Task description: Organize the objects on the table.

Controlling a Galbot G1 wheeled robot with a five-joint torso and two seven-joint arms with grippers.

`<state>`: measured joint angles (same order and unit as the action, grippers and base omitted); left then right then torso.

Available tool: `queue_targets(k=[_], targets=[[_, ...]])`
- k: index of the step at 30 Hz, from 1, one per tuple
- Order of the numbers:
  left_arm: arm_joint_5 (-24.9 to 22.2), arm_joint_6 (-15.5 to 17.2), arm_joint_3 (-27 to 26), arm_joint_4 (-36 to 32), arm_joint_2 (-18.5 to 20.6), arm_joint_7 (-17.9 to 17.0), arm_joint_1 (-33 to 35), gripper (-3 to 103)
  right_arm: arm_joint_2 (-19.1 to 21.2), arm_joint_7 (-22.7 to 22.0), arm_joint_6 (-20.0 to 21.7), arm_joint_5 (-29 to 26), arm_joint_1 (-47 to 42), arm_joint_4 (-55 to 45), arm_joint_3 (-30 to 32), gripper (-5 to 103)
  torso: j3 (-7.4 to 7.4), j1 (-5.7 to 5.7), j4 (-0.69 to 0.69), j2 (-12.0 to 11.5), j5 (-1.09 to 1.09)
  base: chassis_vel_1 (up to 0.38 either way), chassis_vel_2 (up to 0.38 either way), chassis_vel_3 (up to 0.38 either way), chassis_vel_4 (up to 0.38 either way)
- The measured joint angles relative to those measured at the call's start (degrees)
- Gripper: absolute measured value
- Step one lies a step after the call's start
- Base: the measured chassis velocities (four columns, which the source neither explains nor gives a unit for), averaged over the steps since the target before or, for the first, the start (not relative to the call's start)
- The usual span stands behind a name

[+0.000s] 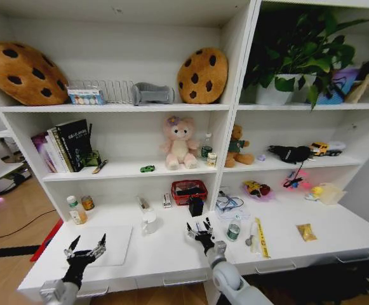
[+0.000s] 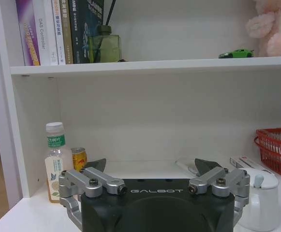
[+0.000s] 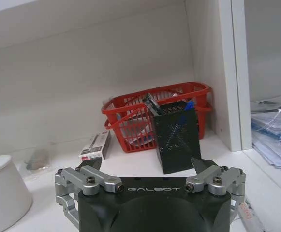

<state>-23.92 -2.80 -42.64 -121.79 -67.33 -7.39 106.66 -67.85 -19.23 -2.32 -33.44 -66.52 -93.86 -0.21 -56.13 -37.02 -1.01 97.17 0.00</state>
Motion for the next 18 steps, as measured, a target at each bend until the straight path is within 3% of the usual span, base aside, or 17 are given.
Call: queue_targets(k=[11,18], targets=[[0.48,-0.33,0.43,0.48,-0.17,0.0,0.02,100,2.67,-5.99,5.52,1.04,-1.52,-4.03,1.73,100,0.0,0.0,-0.01,0.0,0.01,0.0,0.0,0.0,0.0],[1.01,-0.38,1.31,0.03,-0.29,-0.1,-0.03,100,4.73,-7.58,8.4,-3.24,-0.2,-5.81,1.02,100,0.0,0.01,0.0,0.0,0.0,0.0,0.0,0.0,0.0]])
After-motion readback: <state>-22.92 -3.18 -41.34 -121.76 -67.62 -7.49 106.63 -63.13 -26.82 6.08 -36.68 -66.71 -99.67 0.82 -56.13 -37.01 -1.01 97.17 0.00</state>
